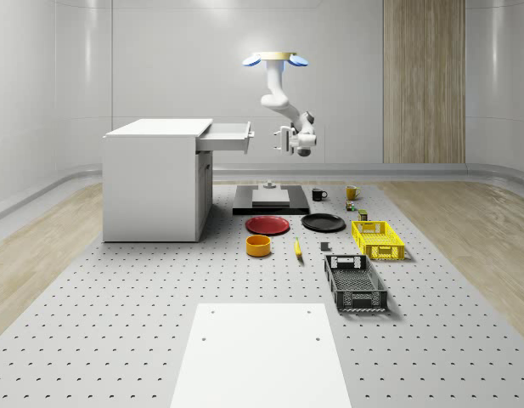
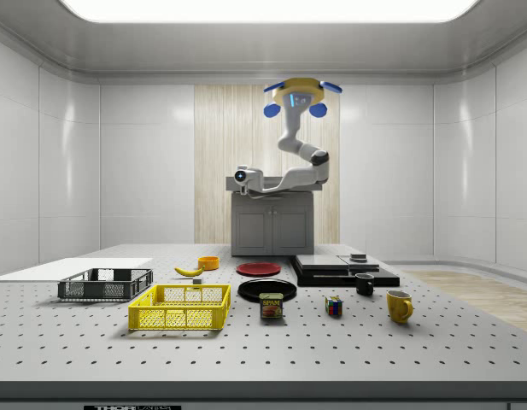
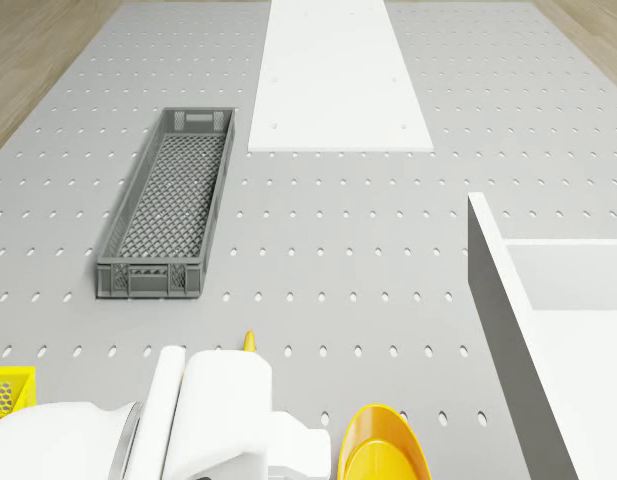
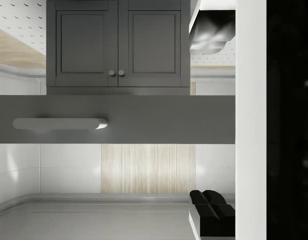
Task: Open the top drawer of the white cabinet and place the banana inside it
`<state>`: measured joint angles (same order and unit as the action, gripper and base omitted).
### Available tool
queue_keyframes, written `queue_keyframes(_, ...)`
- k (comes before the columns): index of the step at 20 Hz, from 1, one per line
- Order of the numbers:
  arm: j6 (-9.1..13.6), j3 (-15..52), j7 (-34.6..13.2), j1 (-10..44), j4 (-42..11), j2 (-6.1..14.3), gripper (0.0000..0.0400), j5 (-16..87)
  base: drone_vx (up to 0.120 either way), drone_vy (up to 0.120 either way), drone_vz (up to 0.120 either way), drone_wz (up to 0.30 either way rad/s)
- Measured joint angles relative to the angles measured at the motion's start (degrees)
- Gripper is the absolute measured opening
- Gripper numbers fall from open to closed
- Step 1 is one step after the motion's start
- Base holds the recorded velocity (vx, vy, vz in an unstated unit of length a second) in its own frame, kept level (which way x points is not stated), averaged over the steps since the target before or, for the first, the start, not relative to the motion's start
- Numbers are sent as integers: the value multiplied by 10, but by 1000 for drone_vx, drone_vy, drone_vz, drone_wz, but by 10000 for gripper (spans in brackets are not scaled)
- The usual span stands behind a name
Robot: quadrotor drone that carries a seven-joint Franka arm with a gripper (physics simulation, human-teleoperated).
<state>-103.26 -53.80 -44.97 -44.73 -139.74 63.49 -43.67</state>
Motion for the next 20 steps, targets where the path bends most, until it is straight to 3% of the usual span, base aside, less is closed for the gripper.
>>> queue_keyframes(1, -1, -10, 2, -4, -3, 11, 400, -16, 120, 0, 0, 0)
queue_keyframes(2, -18, -39, 29, -19, -28, 42, 400, -70, 120, 0, 0, 0)
queue_keyframes(4, -54, -96, 128, -55, -93, 104, 400, -198, 120, 0, 0, 0)
queue_keyframes(5, -60, -123, 180, -76, -118, 131, 400, -256, 120, 0, -80, 0)
queue_keyframes(7, -53, -171, 276, -120, -153, 176, 400, -349, 120, 0, -120, 0)
queue_keyframes(9, -29, -209, 353, -161, -173, 208, 400, -412, 120, 0, -120, 0)
queue_keyframes(14, 32, -263, 465, -234, -192, 252, 400, -484, 120, 0, -120, 0)
queue_keyframes(20, 72, -285, 515, -274, -197, 271, 400, -508, 87, 13, -120, 0)
